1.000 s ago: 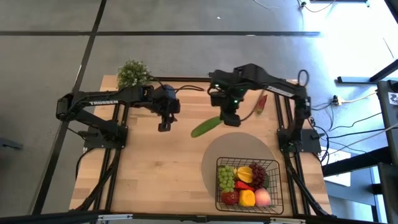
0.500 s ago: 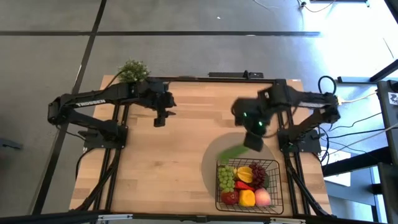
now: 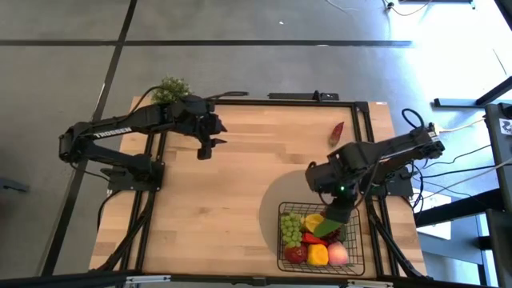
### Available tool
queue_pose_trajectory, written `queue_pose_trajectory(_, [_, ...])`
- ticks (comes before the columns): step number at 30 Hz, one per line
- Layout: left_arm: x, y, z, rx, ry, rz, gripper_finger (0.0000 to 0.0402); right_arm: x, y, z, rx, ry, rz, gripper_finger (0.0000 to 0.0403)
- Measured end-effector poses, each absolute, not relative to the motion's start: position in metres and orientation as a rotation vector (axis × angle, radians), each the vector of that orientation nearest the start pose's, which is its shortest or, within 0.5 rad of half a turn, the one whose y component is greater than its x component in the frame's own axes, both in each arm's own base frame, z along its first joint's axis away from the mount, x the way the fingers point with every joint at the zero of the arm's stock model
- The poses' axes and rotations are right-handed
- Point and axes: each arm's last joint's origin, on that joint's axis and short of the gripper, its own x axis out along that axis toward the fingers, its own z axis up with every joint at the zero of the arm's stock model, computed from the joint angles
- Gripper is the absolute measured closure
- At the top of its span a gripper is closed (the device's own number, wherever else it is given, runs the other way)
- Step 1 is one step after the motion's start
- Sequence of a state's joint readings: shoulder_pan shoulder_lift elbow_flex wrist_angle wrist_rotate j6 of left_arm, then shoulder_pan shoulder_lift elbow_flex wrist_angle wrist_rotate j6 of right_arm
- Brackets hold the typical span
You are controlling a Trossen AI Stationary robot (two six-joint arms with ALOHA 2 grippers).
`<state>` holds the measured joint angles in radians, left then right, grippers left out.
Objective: Build produce basket
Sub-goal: Put the green cucumber into the wire basket
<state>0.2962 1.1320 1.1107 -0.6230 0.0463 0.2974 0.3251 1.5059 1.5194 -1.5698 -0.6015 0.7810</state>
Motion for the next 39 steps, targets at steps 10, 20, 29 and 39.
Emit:
queue_pose_trajectory(10, [0.222, 0.066, 0.339, 0.174, 0.667, 0.145, 0.023, 0.235, 0.097, 0.304, 0.735, 1.805, 0.064, 0.0403])
queue_pose_trajectory(20, [0.222, 0.066, 0.339, 0.176, 0.666, 0.144, 0.023, 0.239, 0.098, 0.297, 0.716, 1.774, 0.061, 0.039])
queue_pose_trajectory(29, [0.222, 0.066, 0.339, 0.176, 0.666, 0.144, 0.023, 0.241, 0.097, 0.296, 0.675, 1.747, 0.006, 0.0336])
queue_pose_trajectory(39, [0.222, 0.066, 0.339, 0.176, 0.666, 0.144, 0.023, 0.241, 0.095, 0.295, 0.634, 1.723, -0.023, 0.0284])
